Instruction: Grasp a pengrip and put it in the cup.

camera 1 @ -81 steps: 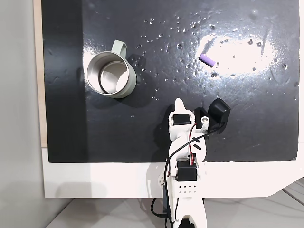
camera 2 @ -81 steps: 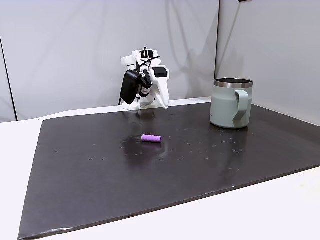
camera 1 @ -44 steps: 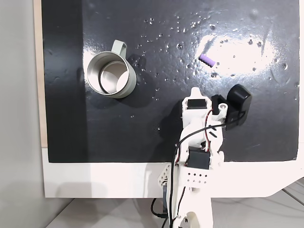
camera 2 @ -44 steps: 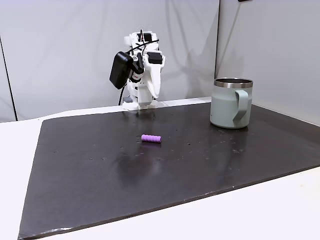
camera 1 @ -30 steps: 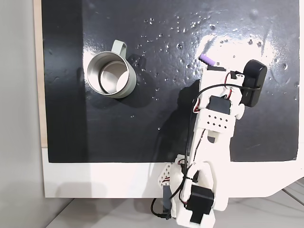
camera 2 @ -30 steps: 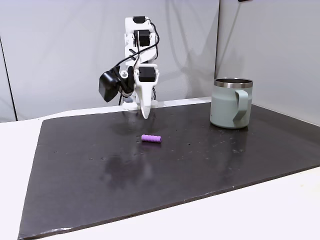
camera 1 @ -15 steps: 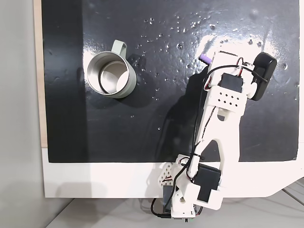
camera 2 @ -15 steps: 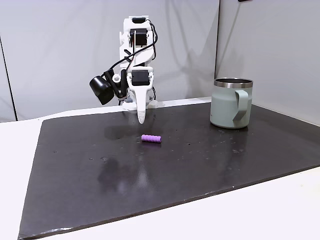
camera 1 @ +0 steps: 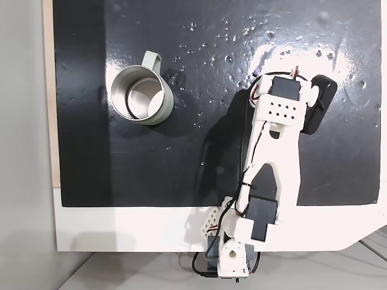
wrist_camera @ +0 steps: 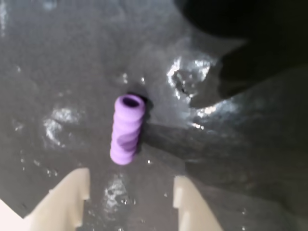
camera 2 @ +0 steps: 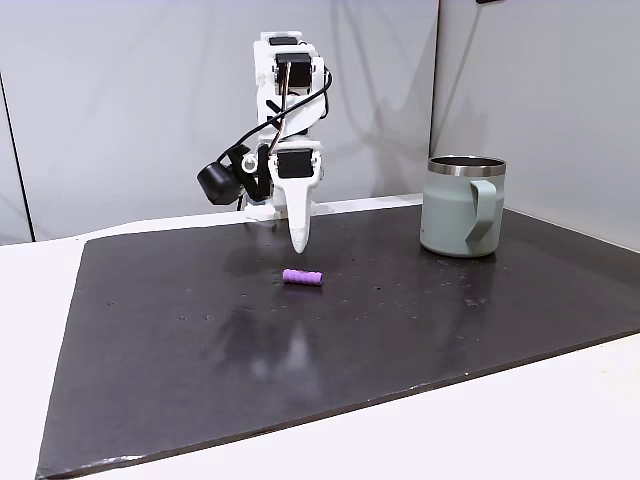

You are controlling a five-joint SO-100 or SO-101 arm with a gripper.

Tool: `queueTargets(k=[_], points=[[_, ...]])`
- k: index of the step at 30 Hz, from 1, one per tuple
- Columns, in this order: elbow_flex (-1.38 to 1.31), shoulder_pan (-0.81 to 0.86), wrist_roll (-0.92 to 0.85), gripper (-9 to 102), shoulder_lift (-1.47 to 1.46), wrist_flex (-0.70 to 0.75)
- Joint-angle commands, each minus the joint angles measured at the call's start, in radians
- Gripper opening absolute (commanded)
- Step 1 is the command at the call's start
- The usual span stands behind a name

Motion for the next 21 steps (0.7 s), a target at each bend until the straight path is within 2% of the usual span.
queueTargets(k=[1,16,18,21], points=[[-0.132,0.000,0.052,23,-0.037,0.043],[-0.270,0.012,0.049,20,-0.253,0.052],[-0.284,0.015,0.052,16,-0.272,0.052],[-0.287,0.020,0.048,4,-0.290,0.052]])
